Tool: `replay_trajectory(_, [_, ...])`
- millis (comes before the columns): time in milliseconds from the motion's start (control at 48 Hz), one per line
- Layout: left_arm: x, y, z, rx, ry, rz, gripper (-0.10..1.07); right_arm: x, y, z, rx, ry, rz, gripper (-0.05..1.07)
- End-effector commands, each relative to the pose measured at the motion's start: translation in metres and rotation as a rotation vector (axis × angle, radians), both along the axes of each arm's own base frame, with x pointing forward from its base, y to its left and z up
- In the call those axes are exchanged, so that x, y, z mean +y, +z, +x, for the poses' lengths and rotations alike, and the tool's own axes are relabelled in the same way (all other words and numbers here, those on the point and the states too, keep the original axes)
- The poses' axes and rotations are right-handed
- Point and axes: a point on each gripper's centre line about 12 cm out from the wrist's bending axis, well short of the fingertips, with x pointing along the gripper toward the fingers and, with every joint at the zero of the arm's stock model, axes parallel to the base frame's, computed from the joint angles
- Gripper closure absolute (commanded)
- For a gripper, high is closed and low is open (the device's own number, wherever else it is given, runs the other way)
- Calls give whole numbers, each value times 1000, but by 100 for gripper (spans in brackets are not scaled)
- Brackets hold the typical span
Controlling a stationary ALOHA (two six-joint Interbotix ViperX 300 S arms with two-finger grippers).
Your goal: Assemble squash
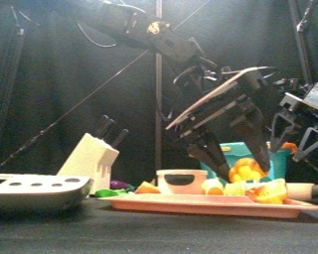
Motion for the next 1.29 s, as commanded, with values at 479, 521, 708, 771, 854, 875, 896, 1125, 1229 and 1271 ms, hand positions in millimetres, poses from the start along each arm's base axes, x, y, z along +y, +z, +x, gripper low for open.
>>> replay_trajectory(479, [-4, 15, 9, -60, 3, -35, 19, -1, 2, 1, -6, -1, -3, -2])
replay_trajectory(521, [-4, 15, 9, -61, 3, -37, 19, -1, 2, 1, -6, -1, -3, -2])
replay_trajectory(708, [-5, 15, 10, -63, 7, -45, 19, -1, 2, 1, -6, -3, -3, -2])
replay_trajectory(771, [-5, 15, 10, -63, 7, -45, 19, -1, 2, 1, -6, -1, -3, -2])
replay_trajectory(854, [-5, 16, 10, -67, 7, -46, 19, -1, 2, 1, -6, -1, -3, -2])
replay_trajectory(875, [-5, 16, 10, -67, 7, -46, 19, -1, 2, 1, -6, -1, -3, -2])
replay_trajectory(896, [-5, 15, 10, -64, 7, -45, 19, -1, 2, 1, -6, -3, -3, -2])
replay_trajectory(1125, [-6, 13, 15, -75, 4, -48, 19, -1, 2, 1, -6, -1, -3, -2])
replay_trajectory(1229, [-6, 10, 15, -69, 5, -47, 19, -1, 2, 1, -5, -1, -3, -2])
replay_trajectory(1271, [-5, 10, 14, -68, 5, -47, 19, -1, 2, 1, -6, -1, -3, -2])
